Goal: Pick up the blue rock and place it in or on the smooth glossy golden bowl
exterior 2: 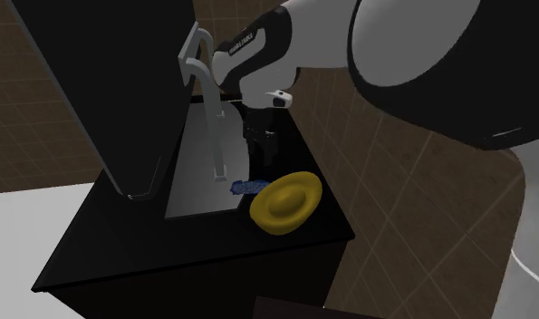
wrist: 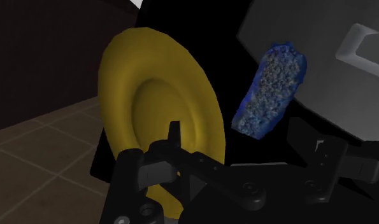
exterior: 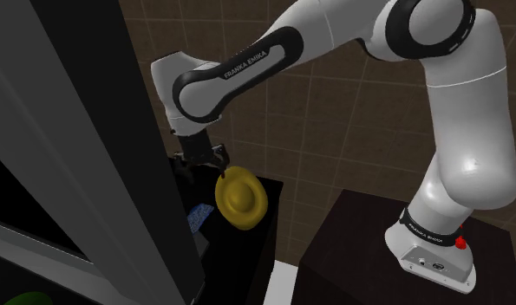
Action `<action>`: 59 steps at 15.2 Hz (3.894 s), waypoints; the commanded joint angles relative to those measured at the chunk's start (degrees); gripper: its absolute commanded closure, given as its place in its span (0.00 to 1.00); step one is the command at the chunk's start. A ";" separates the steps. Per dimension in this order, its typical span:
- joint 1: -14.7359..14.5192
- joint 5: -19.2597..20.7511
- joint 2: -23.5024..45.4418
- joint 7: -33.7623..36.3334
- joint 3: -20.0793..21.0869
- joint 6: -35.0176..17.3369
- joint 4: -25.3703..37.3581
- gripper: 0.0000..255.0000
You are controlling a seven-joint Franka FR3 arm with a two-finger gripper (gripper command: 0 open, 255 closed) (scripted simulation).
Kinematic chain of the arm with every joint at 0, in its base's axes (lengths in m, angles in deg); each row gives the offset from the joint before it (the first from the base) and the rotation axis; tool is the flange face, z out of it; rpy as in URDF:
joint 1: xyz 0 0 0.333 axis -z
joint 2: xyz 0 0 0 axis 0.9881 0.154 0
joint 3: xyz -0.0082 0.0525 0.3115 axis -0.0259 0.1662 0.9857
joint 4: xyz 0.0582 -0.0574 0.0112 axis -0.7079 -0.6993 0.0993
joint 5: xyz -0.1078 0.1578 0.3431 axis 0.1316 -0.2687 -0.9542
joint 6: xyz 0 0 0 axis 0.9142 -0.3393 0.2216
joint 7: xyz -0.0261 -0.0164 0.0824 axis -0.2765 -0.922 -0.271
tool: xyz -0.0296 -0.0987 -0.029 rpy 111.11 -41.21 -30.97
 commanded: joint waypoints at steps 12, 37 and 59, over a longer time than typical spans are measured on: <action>-9.01 2.03 28.20 10.26 -5.73 7.79 31.68 0.00; -2.50 -3.88 19.68 16.70 -2.45 -14.08 9.81 0.00; -3.47 -3.21 22.67 16.89 -3.27 -18.42 8.50 1.00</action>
